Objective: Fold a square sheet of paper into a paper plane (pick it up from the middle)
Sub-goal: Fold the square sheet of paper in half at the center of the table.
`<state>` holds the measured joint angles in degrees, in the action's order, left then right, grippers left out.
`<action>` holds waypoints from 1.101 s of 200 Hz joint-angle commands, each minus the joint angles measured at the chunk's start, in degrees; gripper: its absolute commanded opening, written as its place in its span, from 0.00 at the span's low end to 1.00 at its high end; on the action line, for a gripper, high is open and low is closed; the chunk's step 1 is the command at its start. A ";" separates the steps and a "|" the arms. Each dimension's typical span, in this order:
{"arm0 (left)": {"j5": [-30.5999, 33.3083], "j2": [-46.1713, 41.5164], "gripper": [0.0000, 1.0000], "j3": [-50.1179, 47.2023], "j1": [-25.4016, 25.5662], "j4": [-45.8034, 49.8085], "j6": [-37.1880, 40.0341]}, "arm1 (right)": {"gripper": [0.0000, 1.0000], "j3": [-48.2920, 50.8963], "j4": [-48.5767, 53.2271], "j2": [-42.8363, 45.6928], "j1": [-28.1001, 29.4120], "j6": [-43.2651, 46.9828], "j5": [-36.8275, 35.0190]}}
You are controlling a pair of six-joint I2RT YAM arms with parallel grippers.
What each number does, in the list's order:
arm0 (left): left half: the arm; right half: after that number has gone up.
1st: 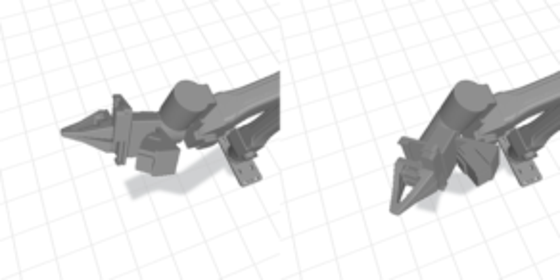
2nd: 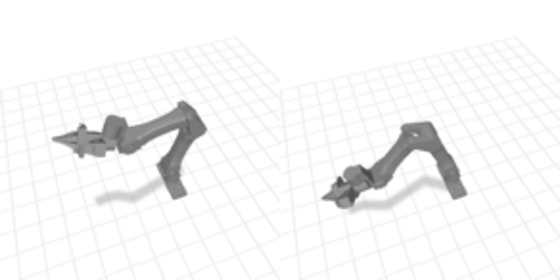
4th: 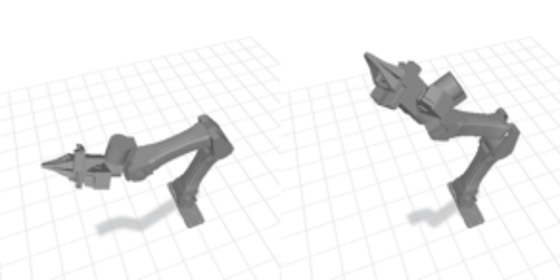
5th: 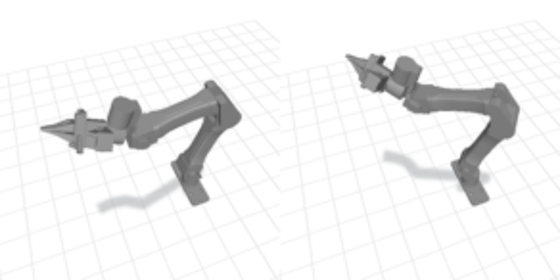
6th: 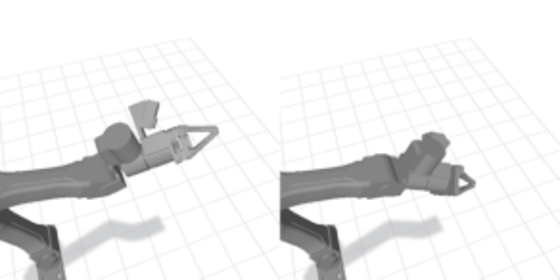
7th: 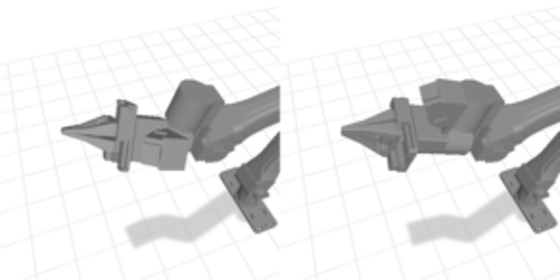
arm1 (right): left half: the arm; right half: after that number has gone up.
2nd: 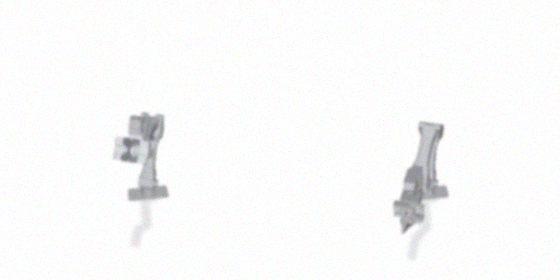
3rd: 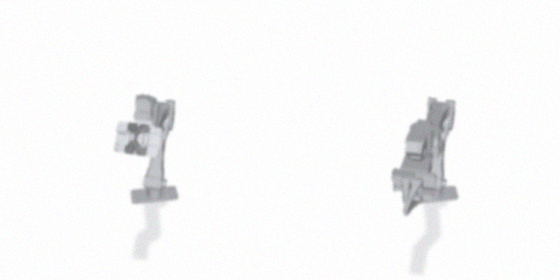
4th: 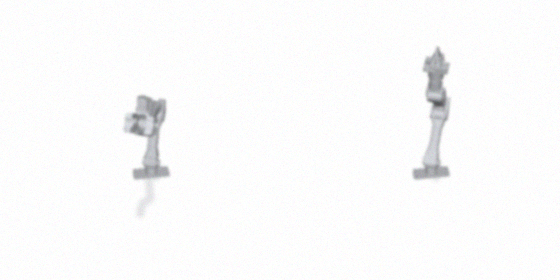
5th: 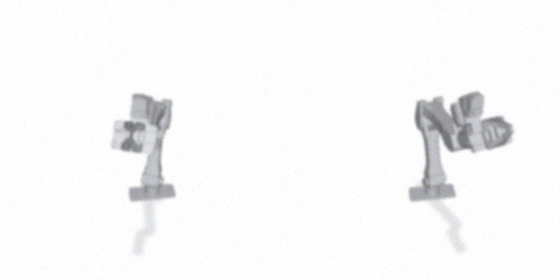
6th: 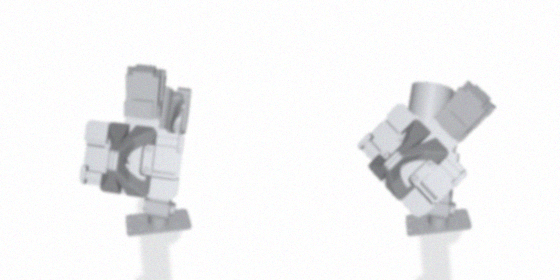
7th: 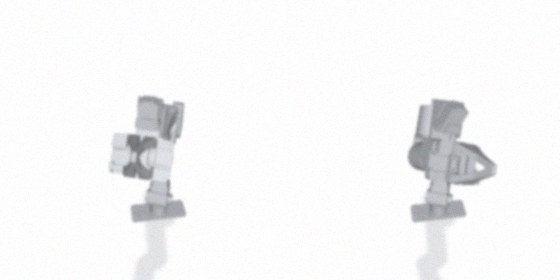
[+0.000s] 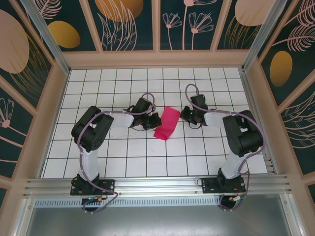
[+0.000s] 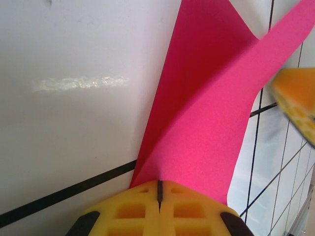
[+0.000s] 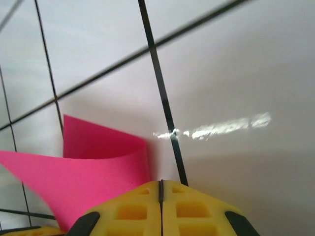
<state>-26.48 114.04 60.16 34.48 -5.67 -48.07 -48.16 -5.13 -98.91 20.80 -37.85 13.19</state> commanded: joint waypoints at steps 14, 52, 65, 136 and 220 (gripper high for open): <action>12.22 4.52 0.00 -4.00 -1.44 11.13 1.84 | 0.08 -2.19 -0.83 3.81 4.88 0.75 -1.30; 12.30 4.54 0.00 -4.09 -1.51 10.99 1.76 | 0.07 -2.15 -4.69 -2.00 6.32 -1.16 4.34; 12.31 4.60 0.00 -4.09 -1.47 10.95 1.69 | 0.07 -2.77 -4.78 -4.03 5.82 -1.01 4.89; 12.76 4.33 0.00 -6.41 -1.49 10.34 1.83 | 0.07 -5.61 1.75 -8.55 -2.16 -2.30 -2.23; 12.59 4.40 0.00 -6.47 -1.51 9.28 1.49 | 0.08 -4.60 5.34 5.19 -0.30 0.16 5.68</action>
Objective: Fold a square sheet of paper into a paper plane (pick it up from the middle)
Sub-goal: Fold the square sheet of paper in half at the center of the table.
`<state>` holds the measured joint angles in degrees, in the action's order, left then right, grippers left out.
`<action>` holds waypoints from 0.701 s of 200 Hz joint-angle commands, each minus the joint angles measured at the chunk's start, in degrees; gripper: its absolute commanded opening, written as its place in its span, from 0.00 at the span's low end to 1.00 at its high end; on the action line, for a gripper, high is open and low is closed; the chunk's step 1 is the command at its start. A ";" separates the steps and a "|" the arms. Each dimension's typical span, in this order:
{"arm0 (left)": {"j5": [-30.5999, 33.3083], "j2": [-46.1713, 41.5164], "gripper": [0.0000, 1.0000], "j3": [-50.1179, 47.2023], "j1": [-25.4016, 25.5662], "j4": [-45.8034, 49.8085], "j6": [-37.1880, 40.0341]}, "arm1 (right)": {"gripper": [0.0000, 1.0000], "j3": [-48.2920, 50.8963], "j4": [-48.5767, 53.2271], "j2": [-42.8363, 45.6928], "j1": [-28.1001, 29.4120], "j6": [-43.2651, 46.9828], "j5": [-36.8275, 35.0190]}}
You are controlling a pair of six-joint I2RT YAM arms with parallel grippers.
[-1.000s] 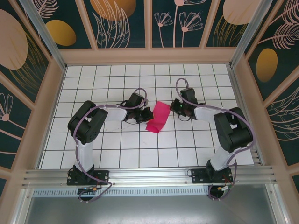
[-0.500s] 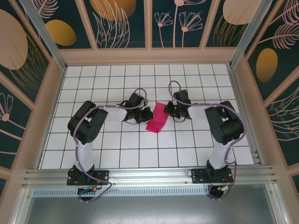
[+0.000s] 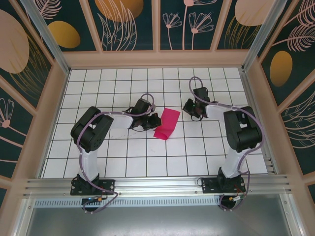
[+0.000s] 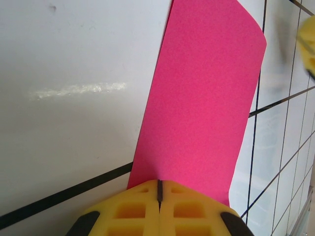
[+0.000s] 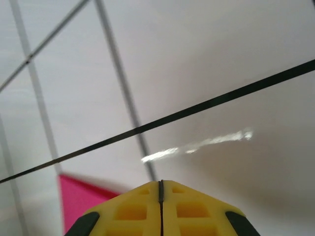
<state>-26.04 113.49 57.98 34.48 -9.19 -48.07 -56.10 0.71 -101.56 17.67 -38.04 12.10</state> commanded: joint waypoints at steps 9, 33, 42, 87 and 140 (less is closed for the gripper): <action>12.16 5.05 0.00 -4.27 -1.51 12.62 1.49 | 0.07 5.24 -1.41 9.06 4.29 -0.68 10.56; 12.20 5.24 0.00 -4.47 -1.48 12.29 1.49 | 0.06 9.56 -3.05 10.10 8.87 -3.40 13.77; 12.24 5.33 0.00 -4.58 -1.48 12.14 1.49 | 0.05 10.63 -4.05 9.90 10.09 -4.12 14.32; 12.14 5.59 0.00 -4.75 -1.50 11.56 1.31 | 0.00 13.38 -6.46 6.42 12.88 -4.82 16.78; 12.33 5.86 0.00 -5.24 -1.44 10.77 0.92 | 0.00 14.24 -1.83 2.69 13.35 -0.84 20.07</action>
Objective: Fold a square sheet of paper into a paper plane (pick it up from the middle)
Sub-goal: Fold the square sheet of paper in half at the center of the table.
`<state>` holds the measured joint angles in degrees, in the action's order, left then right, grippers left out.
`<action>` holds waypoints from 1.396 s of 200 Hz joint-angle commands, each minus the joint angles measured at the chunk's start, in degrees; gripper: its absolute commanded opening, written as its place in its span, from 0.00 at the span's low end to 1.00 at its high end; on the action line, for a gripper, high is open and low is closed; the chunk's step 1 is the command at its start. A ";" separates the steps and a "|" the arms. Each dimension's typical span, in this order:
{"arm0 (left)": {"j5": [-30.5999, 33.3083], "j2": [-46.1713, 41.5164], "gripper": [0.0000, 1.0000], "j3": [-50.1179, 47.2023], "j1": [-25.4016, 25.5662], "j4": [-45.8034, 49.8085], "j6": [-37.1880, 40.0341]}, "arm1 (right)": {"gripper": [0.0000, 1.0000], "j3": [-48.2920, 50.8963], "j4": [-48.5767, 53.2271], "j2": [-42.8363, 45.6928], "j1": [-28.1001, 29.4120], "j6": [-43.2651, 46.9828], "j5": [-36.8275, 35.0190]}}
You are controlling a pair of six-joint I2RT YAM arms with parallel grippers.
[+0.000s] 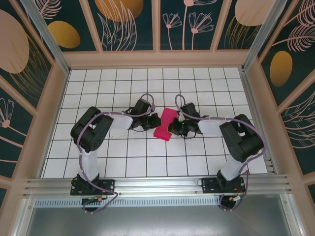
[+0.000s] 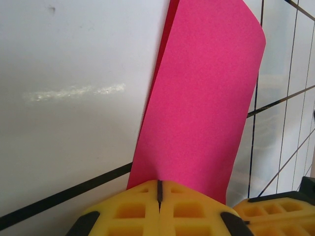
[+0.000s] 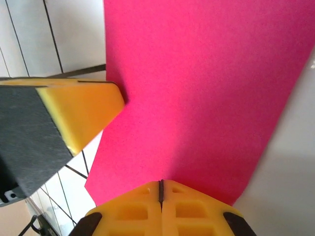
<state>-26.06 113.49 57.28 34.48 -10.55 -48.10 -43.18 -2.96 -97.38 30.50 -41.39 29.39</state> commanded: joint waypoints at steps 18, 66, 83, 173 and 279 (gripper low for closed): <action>12.35 5.95 0.00 -4.84 -1.48 11.72 0.82 | 0.00 2.32 3.51 -1.88 0.52 3.29 1.99; 12.22 5.93 0.00 -5.66 -1.52 10.72 0.47 | 0.00 3.28 2.83 3.58 0.52 4.34 1.87; 12.22 5.80 0.00 -5.77 -1.47 10.72 0.52 | 0.00 2.31 0.45 4.25 2.56 4.38 4.69; 12.26 6.11 0.00 -5.51 -1.50 10.56 0.54 | 0.00 7.64 3.12 1.45 4.39 4.65 0.67; 9.92 2.08 0.00 -2.87 -1.48 9.76 -1.26 | 0.00 3.30 -1.33 9.19 -0.67 1.62 -6.60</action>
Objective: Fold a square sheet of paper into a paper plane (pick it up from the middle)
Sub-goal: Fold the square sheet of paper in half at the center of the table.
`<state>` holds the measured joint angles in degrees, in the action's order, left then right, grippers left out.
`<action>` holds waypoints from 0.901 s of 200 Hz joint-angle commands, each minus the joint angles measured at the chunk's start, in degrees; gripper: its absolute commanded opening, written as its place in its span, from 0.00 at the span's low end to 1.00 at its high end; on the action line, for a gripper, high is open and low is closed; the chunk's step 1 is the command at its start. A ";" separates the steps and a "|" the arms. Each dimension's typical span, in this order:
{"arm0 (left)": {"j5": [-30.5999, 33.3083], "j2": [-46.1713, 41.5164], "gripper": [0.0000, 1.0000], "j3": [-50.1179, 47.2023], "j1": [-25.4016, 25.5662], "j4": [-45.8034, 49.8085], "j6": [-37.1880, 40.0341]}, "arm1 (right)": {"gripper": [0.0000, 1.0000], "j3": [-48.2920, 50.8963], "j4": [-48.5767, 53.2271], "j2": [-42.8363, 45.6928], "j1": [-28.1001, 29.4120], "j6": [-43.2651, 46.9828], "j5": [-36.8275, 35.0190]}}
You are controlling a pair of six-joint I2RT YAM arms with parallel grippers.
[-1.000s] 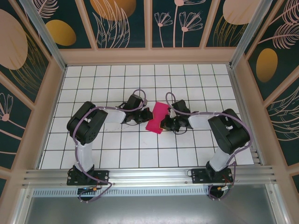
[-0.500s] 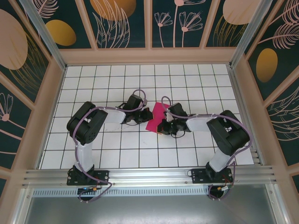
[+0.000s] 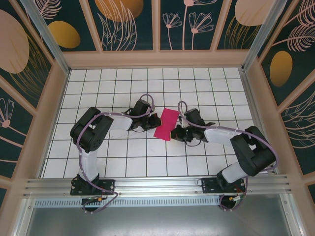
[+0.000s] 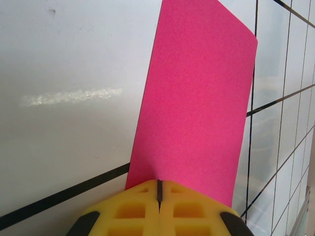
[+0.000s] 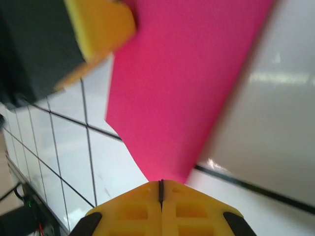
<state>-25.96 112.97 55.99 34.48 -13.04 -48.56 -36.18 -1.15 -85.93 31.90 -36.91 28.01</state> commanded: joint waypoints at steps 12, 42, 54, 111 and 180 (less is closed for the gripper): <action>9.61 1.66 0.00 -1.06 -1.50 12.10 -2.15 | 0.00 -6.03 -3.70 -5.80 -3.41 -3.54 -7.11; 9.15 -0.22 0.00 -2.34 -1.44 10.42 -5.56 | 0.00 -14.53 -3.52 -14.72 -4.81 -2.29 -7.19; 8.90 -1.08 0.00 -3.18 -1.48 9.45 -6.52 | 0.00 -17.43 -3.00 -17.58 -4.81 -0.64 -7.30; 8.00 -8.51 0.00 -6.06 -1.48 6.01 -8.63 | 0.00 -23.51 0.28 -24.20 -4.42 5.32 -1.44; 7.80 -9.85 0.04 -1.80 -1.56 5.54 -4.65 | 0.00 -18.55 3.14 -20.37 -3.77 -2.80 -12.07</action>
<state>-17.50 104.75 51.70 33.26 -8.16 -55.57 -57.89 -1.50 -109.23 27.83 -34.74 23.31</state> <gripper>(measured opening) 0.070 0.051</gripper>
